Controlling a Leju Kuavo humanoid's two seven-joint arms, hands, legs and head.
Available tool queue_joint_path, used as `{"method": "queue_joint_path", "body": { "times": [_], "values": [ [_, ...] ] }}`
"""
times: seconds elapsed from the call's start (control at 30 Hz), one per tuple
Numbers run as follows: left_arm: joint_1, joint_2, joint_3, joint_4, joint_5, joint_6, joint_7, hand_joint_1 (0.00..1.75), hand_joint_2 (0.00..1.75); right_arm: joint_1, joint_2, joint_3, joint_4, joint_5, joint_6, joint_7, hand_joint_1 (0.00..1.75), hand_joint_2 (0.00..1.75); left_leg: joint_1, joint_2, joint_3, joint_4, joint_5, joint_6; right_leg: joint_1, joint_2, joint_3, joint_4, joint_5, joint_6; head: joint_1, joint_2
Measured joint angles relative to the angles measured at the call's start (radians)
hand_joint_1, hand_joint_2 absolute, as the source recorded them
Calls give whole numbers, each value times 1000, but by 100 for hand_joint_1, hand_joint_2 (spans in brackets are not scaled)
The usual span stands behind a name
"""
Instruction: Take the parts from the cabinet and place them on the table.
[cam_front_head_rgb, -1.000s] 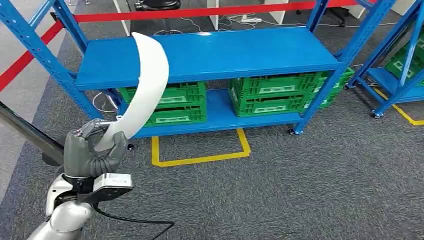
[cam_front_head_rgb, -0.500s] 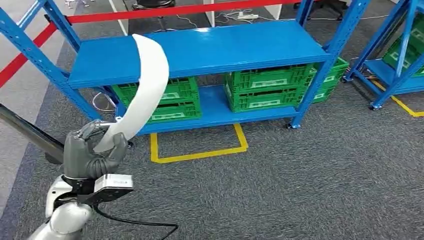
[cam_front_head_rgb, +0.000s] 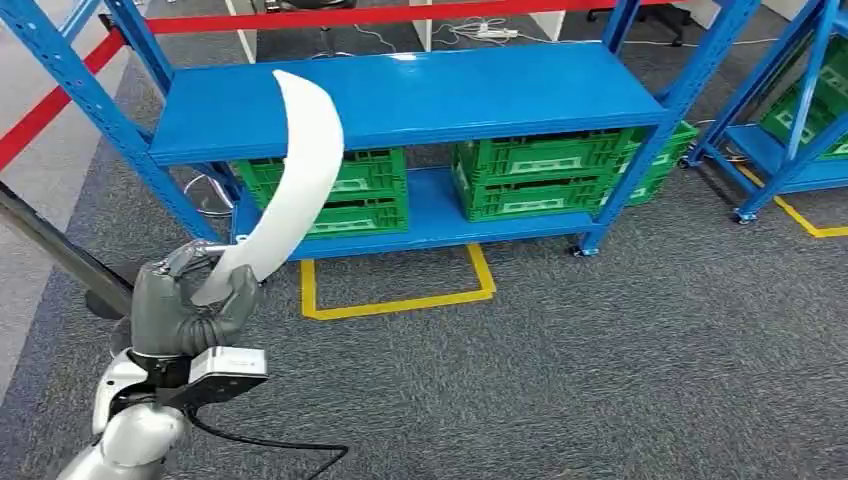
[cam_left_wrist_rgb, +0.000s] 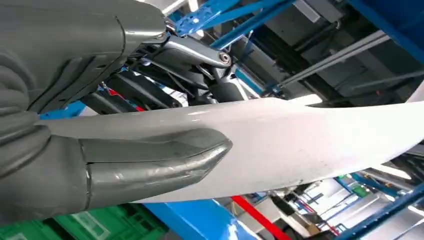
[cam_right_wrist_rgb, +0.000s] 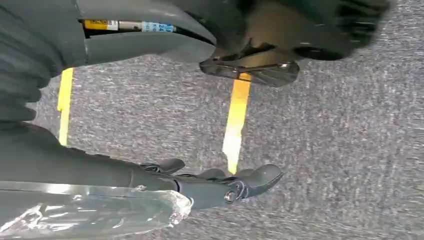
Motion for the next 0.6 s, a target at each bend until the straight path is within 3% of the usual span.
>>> {"method": "queue_joint_path", "body": {
  "times": [0.03, 0.07, 0.1, 0.13, 0.17, 0.2, 0.3, 0.37, 0.43, 0.47, 0.5, 0.53, 0.6],
  "values": [
    [0, 0, 0, 0, 0, 0, 0, 175, 175, 2, 0, -1, 0, -2, 0, 0, 0, 175, 0, 2, 0, 0, 0, 0, -2, 0, 11, -19, 25, 3, 0, 0],
    [0, 0, 0, 0, 0, -1, 0, 175, 175, 3, 0, -2, 0, -2, 0, -1, 0, 175, 0, 5, 1, 1, 0, 0, -5, -2, 43, -79, 68, 4, 0, 0],
    [0, 0, 0, 0, 0, -2, 0, 175, 175, 2, -1, -3, 0, -3, 0, -2, 0, 175, 1, 8, 2, 4, -1, -2, -7, -6, 87, -166, 112, 4, 0, 0],
    [0, 0, 0, 0, 0, -2, 0, 175, 175, 1, -1, -5, 0, -3, 0, -3, 0, 175, 0, 10, 1, 8, -5, -7, -9, -22, 135, -259, 147, 7, 0, 0],
    [0, 0, 0, 0, 0, -2, 0, 175, 175, -2, -1, -6, 0, -3, 0, -3, 0, 175, -6, 11, -4, 11, -8, -12, -3, -43, 164, -292, 127, 6, 1, 0],
    [-1, 0, 0, 0, 0, -2, 1, 175, 175, -4, -1, -6, 0, -3, 0, -5, 0, 175, -9, 14, -8, 18, -7, -16, 0, -37, 165, -301, 134, -3, 2, 0],
    [-1, 0, -2, 0, -1, -3, 1, 175, 175, -2, -1, -8, 0, -3, 0, -6, 0, 175, -9, 26, -13, 27, -7, -24, -4, -19, 156, -306, 128, -19, 0, 0],
    [-2, 1, -2, 0, -1, -2, 1, 175, 175, -2, -1, -8, 0, -4, 0, -6, 0, 175, -3, 3, -28, 66, -50, -38, -7, -11, 156, -310, 134, -36, -7, 0],
    [0, 1, -2, 0, -1, -2, 1, 175, 175, -4, -1, -8, 0, -4, 0, -6, 0, 175, 4, -8, -93, 217, -135, -46, -6, -1, 150, -309, 138, -43, -8, 0],
    [1, 1, -3, 0, -1, -2, 1, 175, 175, -4, -1, -8, 0, -4, 0, -6, 0, 175, 5, -9, -129, 296, -165, -48, -4, 4, 147, -309, 139, -46, -8, 0],
    [2, 2, -3, 1, -1, -2, 1, 175, 175, -2, -1, -9, 0, -4, 0, -6, 0, 175, 7, -9, -149, 339, -170, -48, -3, 9, 145, -309, 140, -46, -8, 0],
    [3, 2, -3, 1, -1, -2, 1, 175, 175, -1, -1, -9, 0, -4, 0, -6, 0, 175, 8, -10, -146, 336, -150, -47, -3, 15, 145, -309, 141, -47, -7, 0],
    [3, 2, -3, 1, -1, -2, 1, 175, 175, -1, -1, -9, 0, -4, 0, -6, 0, 175, 8, -14, -88, 218, -59, -41, -3, 30, 146, -308, 142, -46, -8, 0]
  ]
}}
